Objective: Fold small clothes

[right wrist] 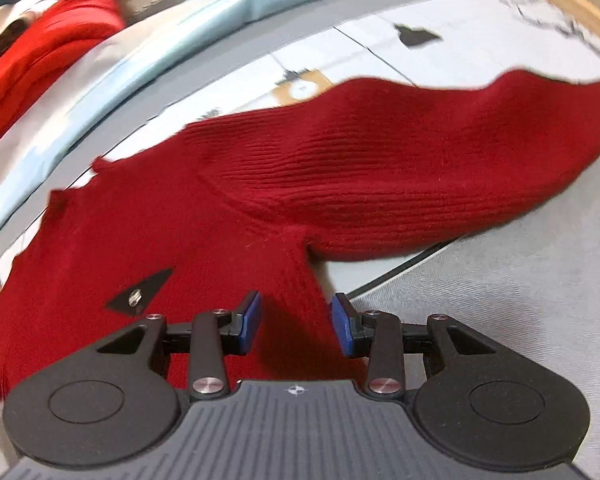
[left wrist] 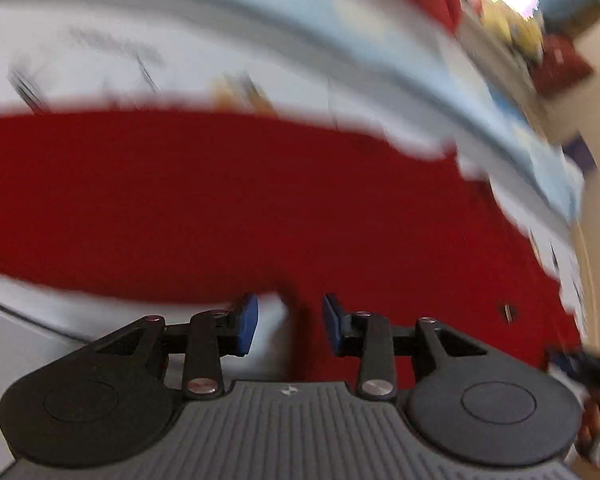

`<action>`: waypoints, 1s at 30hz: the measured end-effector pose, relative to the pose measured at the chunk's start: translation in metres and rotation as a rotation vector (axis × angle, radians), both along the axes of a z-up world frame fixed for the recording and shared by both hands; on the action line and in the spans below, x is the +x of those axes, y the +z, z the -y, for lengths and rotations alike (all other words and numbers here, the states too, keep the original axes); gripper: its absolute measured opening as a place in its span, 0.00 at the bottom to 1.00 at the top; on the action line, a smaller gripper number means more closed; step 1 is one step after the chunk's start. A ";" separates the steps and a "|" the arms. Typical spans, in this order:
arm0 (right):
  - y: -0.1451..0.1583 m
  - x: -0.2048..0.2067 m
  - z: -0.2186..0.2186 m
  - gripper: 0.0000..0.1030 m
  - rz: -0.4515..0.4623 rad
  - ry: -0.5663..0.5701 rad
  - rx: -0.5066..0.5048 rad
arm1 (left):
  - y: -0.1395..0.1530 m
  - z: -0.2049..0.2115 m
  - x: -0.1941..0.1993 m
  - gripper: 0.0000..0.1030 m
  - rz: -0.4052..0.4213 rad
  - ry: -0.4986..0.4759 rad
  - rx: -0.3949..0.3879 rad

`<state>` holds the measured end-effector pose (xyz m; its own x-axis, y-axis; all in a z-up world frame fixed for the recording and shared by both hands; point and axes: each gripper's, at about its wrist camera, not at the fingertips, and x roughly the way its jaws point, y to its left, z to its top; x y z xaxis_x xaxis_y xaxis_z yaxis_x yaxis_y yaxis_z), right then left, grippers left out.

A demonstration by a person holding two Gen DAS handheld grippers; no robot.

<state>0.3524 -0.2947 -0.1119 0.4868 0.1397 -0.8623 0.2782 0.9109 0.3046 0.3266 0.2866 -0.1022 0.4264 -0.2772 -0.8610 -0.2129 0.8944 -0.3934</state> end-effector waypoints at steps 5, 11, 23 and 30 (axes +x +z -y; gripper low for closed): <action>-0.019 0.012 0.006 0.36 0.006 -0.069 0.084 | -0.022 0.000 0.001 0.21 0.032 0.057 -0.030; -0.016 0.017 0.010 0.10 0.130 -0.021 0.076 | -0.019 -0.001 -0.001 0.07 0.105 0.019 0.051; -0.012 0.013 0.007 0.36 0.076 0.066 0.014 | 0.010 0.028 -0.012 0.11 0.128 -0.172 0.280; -0.016 -0.008 0.010 0.36 0.012 0.169 -0.046 | -0.007 0.044 -0.041 0.25 0.030 -0.299 0.306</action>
